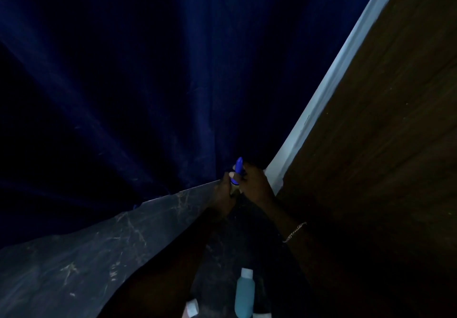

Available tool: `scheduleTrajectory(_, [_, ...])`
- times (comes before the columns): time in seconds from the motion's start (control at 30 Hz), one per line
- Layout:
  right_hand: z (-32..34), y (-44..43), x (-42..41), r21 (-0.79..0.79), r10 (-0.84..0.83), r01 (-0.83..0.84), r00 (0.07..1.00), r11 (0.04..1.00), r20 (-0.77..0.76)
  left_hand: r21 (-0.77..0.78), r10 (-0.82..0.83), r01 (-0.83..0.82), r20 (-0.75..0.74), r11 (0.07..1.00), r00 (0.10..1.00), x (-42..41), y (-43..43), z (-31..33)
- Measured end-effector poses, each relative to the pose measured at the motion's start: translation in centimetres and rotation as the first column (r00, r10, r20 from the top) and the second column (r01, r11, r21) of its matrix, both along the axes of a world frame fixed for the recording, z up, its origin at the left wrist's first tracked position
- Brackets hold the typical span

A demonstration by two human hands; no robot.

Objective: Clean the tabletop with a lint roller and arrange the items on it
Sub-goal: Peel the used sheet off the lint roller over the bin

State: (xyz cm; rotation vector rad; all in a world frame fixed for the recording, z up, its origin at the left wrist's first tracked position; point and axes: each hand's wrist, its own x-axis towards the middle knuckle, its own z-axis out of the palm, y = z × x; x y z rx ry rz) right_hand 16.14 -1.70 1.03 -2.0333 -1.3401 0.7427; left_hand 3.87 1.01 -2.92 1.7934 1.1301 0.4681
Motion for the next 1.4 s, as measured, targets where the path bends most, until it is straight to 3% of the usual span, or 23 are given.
scheduleTrajectory(0.47, [8.8,-12.3,-6.3,0.222,-0.006,0.089,0.938,0.971,-0.347,0.226,-0.025,-0.006,0.137,0.974,0.99,-9.6,-10.0,7.0])
scheduleTrajectory(0.87, [16.6,-21.7,-16.5,0.296,0.12,0.032,0.869,0.955,-0.481,0.341,0.027,-0.07,0.13,0.937,0.991,-23.7,-19.0,12.3])
scheduleTrajectory(1.03, [20.0,-23.9,-21.2,0.465,0.099,0.019,0.969,0.885,-0.228,0.403,0.124,-0.13,0.04,0.906,0.991,-30.8,-21.2,13.8])
scheduleTrajectory(1.13, [22.1,-24.8,-25.0,0.527,0.139,-0.209,0.976,0.824,0.171,0.47,0.183,-0.144,-0.039,0.871,0.982,-34.5,-22.5,14.9])
scheduleTrajectory(1.2, [23.3,-25.1,-28.0,0.433,0.195,-0.399,0.875,0.808,0.442,0.502,0.21,-0.144,-0.076,0.853,0.975,-36.7,-23.3,15.6])
scheduleTrajectory(1.27, [24.0,-25.3,-31.2,0.246,0.301,-0.527,0.743,0.813,0.598,0.533,0.232,-0.144,-0.101,0.834,0.967,-38.9,-24.0,16.5])
scheduleTrajectory(1.4, [23.6,-25.3,-36.4,-0.064,0.471,-0.579,0.588,0.813,0.657,0.581,0.288,-0.142,-0.166,0.802,0.943,-42.6,-25.2,18.0])
